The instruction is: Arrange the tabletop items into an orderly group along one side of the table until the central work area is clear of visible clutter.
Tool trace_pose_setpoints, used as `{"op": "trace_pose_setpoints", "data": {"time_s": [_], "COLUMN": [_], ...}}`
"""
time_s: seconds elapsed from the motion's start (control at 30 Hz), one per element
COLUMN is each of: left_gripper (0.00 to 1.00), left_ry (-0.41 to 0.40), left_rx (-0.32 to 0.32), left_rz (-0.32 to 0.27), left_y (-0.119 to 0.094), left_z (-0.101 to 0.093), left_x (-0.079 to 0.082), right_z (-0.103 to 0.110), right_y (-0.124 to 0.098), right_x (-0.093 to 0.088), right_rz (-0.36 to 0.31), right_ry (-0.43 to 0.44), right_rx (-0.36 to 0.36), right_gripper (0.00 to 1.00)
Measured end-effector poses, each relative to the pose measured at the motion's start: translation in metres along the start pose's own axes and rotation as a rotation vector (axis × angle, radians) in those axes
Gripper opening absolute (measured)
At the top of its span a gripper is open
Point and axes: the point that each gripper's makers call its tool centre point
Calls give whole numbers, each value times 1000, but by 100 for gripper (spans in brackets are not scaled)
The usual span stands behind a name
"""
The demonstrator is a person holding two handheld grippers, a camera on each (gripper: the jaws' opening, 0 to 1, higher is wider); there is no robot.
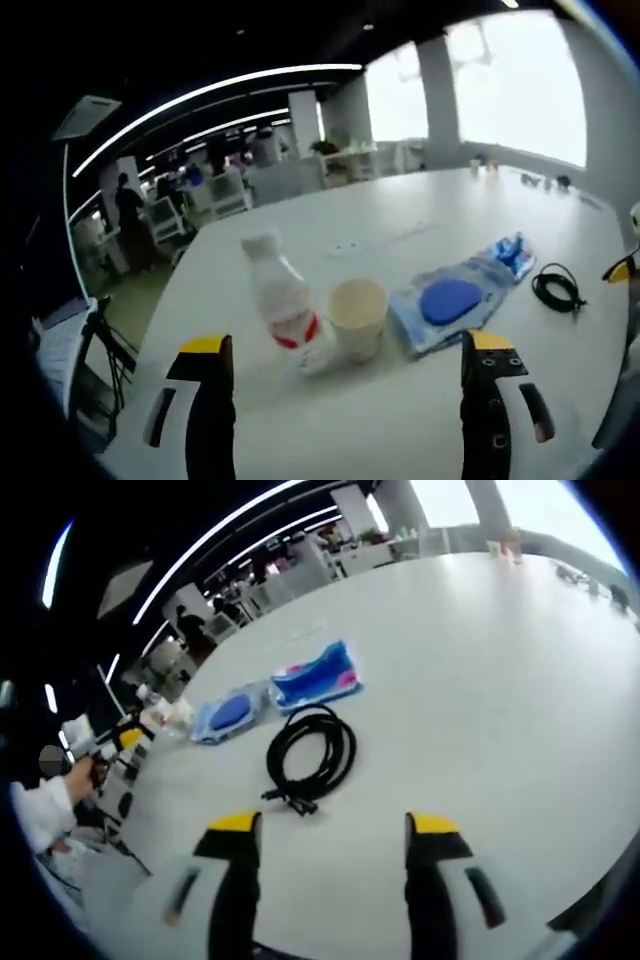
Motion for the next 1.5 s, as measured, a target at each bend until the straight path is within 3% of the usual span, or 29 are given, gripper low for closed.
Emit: {"op": "trace_pose_setpoints", "data": {"time_s": [0.4, 0.5, 0.8, 1.17, 1.33, 1.5], "left_gripper": [89, 88, 89, 85, 84, 82], "left_ry": [-19, -29, -79, -150, -215, -222], "left_rx": [-9, -15, 2, 44, 86, 108], "left_rz": [8, -3, -48, -60, -54, -67], "left_y": [-10, -10, 5, 28, 37, 42], "left_z": [0, 5, 27, 42, 53, 56], "left_x": [-8, -3, 23, 35, 33, 38], "right_z": [15, 19, 18, 9, 6, 5], "right_y": [14, 15, 13, 8, 6, 6], "right_x": [21, 23, 11, 6, 4, -2], "right_rz": [-4, -4, 17, 16, 16, 21], "right_ry": [-68, -70, -67, -39, -28, -19], "right_rx": [34, 43, 44, 19, 5, -3], "right_gripper": [56, 56, 56, 56, 55, 55]}}
Point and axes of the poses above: the point that each gripper's makers call its tool centre point, and the gripper's own axes: y roughly forward along the fingers, z roughly to its left, x roughly out of its top, and after that the axes turned 5 degrees about -z, right-handed
